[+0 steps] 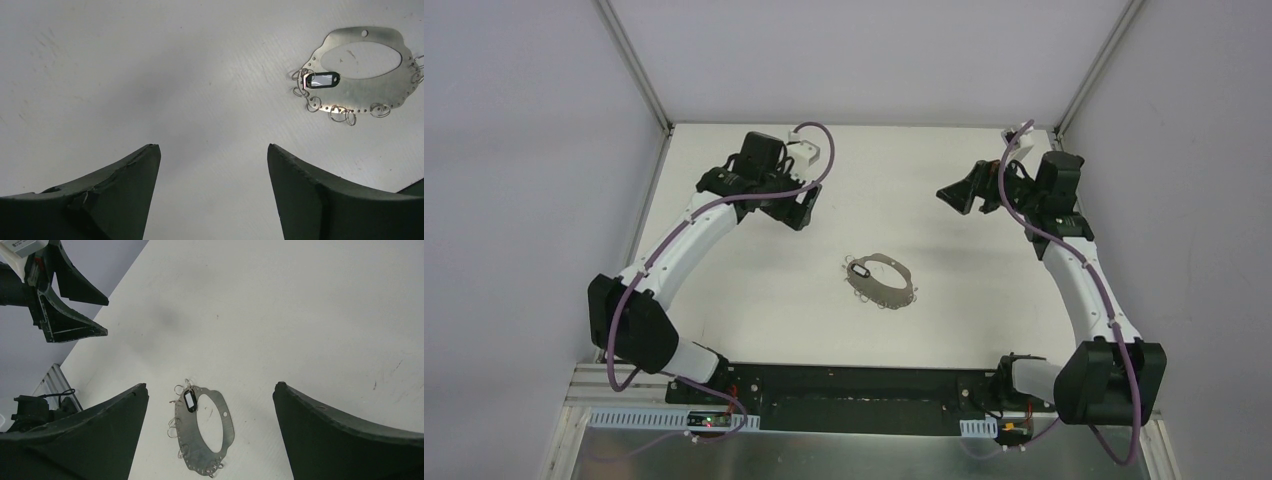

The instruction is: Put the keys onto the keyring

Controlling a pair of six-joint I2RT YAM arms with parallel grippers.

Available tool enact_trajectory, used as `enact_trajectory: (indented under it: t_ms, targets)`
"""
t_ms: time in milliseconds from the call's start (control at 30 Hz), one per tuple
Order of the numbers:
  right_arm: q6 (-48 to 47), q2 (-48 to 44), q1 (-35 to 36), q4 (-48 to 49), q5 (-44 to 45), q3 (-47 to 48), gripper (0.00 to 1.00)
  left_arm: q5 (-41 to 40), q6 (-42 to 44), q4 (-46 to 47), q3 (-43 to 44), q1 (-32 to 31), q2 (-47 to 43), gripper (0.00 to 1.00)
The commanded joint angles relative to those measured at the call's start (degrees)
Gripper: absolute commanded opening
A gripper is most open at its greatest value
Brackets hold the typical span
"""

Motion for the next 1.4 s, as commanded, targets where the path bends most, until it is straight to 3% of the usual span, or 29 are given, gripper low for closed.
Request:
enact_trajectory:
  t_ms: [0, 133, 267, 433, 733, 1100, 1367]
  targets:
    - [-4.72, -4.83, 0.37, -1.24, -1.26, -1.66, 1.00, 3.56, -2.06, -0.10, -3.53, 2.81, -4.94, 0.81]
    - [-8.21, -6.16, 2.32, -4.71, -2.03, -2.99, 1.00, 5.00, 0.22, 1.44, -7.68, 3.49, -10.42, 0.82]
    - [-14.57, -5.13, 10.60, -9.45, 2.38, -3.53, 1.00, 5.35, 1.84, 1.99, -11.63, 3.61, -15.20, 0.87]
    - [-13.85, -8.18, 16.18, -5.32, 4.71, -6.95, 1.00, 1.80, 2.37, 5.63, -18.53, 6.01, -24.60, 0.99]
    - [-15.86, -12.25, 15.97, -8.81, 7.42, -5.31, 1.00, -6.74, 3.53, 5.39, -22.97, 7.18, -36.29, 0.99]
    - [-9.64, -15.11, 12.62, -7.86, 12.05, -6.50, 1.00, -13.79, -2.09, 12.31, -26.16, 8.21, -41.67, 0.99]
    - [-2.41, -19.93, 7.36, -6.21, 17.39, -9.21, 1.00, -11.96, -5.81, 19.04, -30.50, 8.91, -44.64, 0.99]
